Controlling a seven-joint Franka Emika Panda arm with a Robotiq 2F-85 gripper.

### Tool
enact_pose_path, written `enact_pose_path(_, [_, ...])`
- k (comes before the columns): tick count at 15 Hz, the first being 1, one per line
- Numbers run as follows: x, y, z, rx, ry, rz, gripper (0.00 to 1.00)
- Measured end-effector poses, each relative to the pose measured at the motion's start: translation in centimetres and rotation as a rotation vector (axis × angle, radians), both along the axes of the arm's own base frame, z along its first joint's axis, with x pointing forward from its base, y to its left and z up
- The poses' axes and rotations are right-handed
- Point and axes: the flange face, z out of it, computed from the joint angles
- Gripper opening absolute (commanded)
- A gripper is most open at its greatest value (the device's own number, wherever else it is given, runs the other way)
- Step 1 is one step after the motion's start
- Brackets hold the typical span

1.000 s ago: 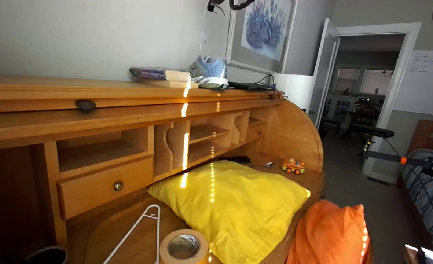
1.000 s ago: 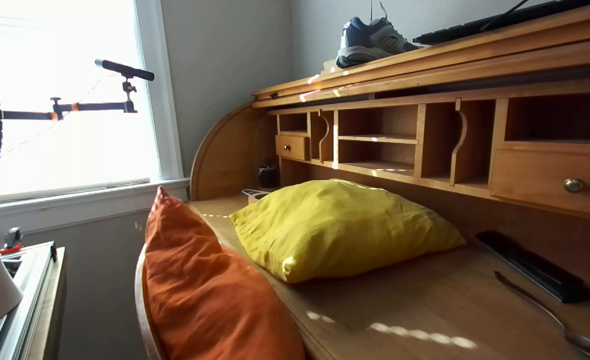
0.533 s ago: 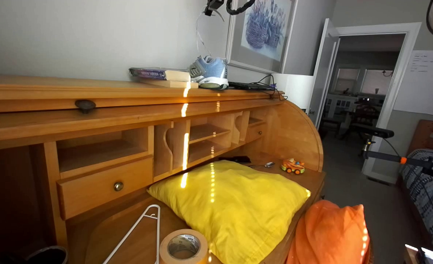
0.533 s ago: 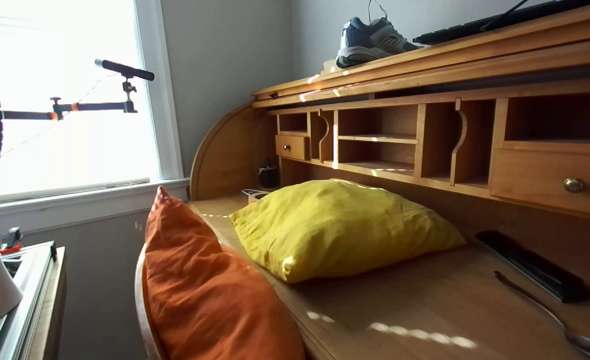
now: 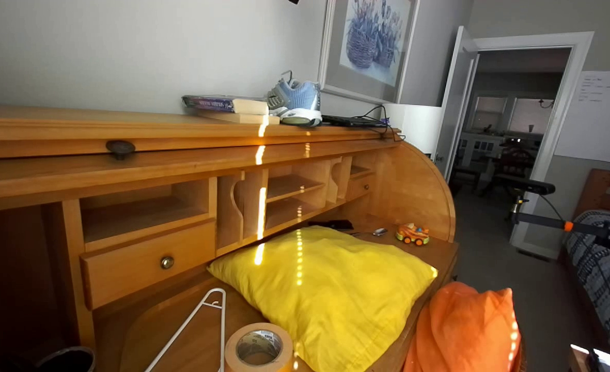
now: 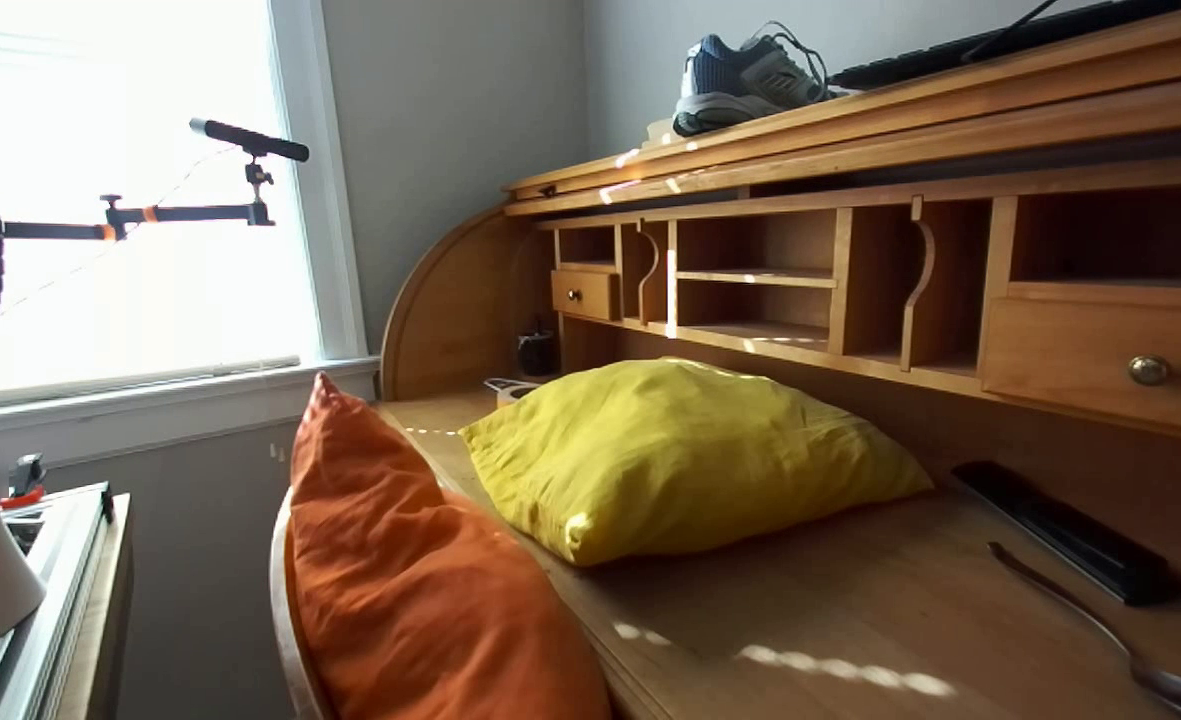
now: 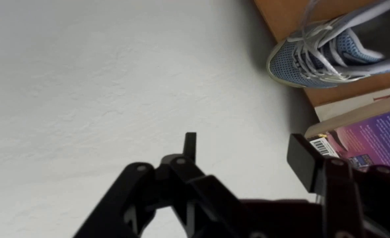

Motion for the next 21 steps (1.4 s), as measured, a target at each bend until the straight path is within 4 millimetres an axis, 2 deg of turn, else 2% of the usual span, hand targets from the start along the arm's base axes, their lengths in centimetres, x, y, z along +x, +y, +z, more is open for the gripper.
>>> enact_pose_path(5, [-2.5,-0.5,-0.5,0.225,-0.026,-0.135,1.00])
enact_pose_path(11, [-6.3,-2.1,-3.3,0.504,0.022,-0.270,1.00])
enact_pose_path(17, [-11.3,-4.4,-7.8,0.770,0.115,-0.395,1.00])
enact_pose_path(21, [-14.6,-6.1,-12.8,0.913,0.186,-0.528,1.00])
